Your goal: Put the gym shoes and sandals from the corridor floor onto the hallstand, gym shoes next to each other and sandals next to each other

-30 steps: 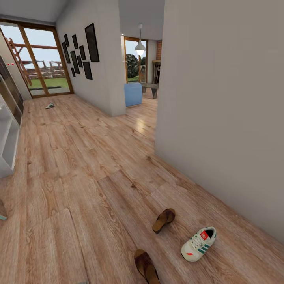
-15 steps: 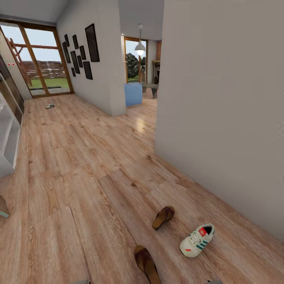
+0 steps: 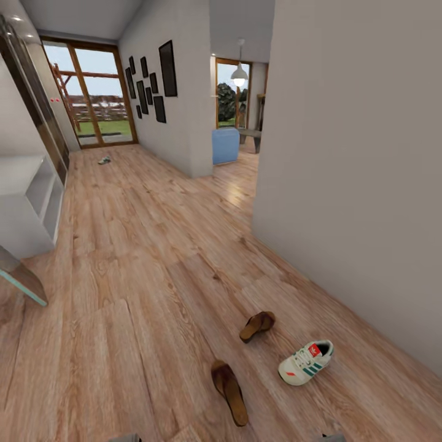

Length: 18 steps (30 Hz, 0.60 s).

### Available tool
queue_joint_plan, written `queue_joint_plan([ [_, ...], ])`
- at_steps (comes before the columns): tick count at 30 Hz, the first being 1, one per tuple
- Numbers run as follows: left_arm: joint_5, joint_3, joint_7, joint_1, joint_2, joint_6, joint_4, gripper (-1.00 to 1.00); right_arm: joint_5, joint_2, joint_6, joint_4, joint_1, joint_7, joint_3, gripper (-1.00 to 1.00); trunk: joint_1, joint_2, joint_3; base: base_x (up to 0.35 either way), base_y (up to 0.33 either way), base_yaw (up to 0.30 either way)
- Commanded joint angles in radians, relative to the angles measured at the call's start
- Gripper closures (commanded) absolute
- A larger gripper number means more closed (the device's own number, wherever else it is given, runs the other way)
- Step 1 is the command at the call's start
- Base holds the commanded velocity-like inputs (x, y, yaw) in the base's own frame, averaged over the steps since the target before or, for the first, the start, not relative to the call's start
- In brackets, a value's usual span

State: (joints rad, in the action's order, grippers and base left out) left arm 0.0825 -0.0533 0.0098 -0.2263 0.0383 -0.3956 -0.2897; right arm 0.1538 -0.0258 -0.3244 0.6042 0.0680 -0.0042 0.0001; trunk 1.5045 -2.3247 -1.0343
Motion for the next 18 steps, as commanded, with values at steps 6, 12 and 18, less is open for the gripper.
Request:
queue_joint_plan([
  [6,0.009,0.001,-0.001,-0.001,0.0,-0.003,0.0,-1.0,0.006,0.0,-0.002,0.0,0.0,0.0,0.0,-1.0,0.0,0.0,-0.001,-0.032,-0.031,0.276],
  [12,0.008,0.001,-0.001,-0.001,0.0,-0.003,0.0,-1.0,0.006,0.0,-0.002,0.0,0.0,0.0,0.0,-1.0,0.0,0.0,-0.001,-0.006,-0.006,0.278],
  [18,0.008,0.002,-0.001,-0.001,-0.001,-0.002,0.0,-1.0,0.005,0.0,-0.003,0.0,0.001,0.0,0.0,-1.0,0.0,0.0,-0.001,-0.001,-0.001,0.279],
])
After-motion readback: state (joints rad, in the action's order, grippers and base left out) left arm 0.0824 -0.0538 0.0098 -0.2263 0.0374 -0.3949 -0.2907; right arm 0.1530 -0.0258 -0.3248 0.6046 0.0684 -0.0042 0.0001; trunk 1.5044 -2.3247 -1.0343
